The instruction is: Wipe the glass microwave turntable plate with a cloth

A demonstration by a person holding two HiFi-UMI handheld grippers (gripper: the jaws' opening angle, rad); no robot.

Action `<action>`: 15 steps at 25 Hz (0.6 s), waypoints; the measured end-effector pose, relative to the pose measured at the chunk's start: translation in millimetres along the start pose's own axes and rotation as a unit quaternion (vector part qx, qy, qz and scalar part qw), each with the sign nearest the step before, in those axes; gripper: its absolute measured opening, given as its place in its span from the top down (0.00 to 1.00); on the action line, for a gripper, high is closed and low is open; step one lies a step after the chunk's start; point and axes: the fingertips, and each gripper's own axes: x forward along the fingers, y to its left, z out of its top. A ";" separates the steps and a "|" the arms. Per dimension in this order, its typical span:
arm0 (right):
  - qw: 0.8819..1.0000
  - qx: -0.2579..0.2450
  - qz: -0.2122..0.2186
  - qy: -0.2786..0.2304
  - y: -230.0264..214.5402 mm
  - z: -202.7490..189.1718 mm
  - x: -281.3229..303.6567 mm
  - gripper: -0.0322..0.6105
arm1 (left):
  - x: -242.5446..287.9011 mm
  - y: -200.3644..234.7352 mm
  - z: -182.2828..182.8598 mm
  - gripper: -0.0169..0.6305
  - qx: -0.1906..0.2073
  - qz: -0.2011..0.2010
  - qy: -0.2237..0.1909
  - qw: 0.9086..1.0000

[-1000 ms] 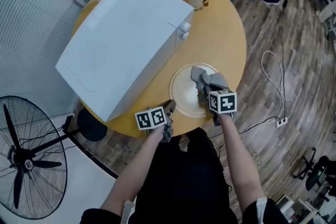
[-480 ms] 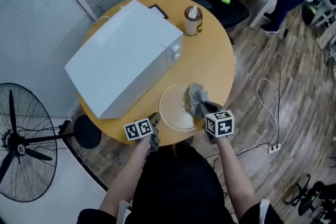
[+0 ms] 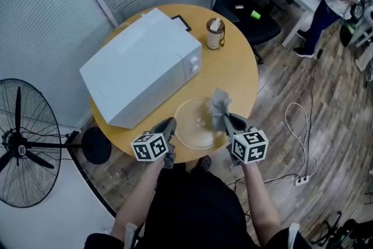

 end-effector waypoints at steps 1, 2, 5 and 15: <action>1.000 -0.006 0.003 -0.008 2.4 6.3 -4.8 0.91 | -3.4 -9.3 7.5 0.96 0.014 -0.004 -0.010 1.000; 1.000 -0.012 0.006 -0.017 5.2 12.5 -9.4 0.91 | -7.0 -18.1 14.6 0.96 0.027 -0.007 -0.019 0.999; 0.999 -0.034 0.013 -0.040 14.1 31.0 -23.1 0.91 | -19.0 -42.9 33.0 0.97 0.062 -0.017 -0.047 0.997; 0.992 -0.073 0.019 -0.099 39.7 73.5 -59.8 0.91 | -62.6 -98.8 80.0 0.98 0.151 -0.037 -0.107 0.982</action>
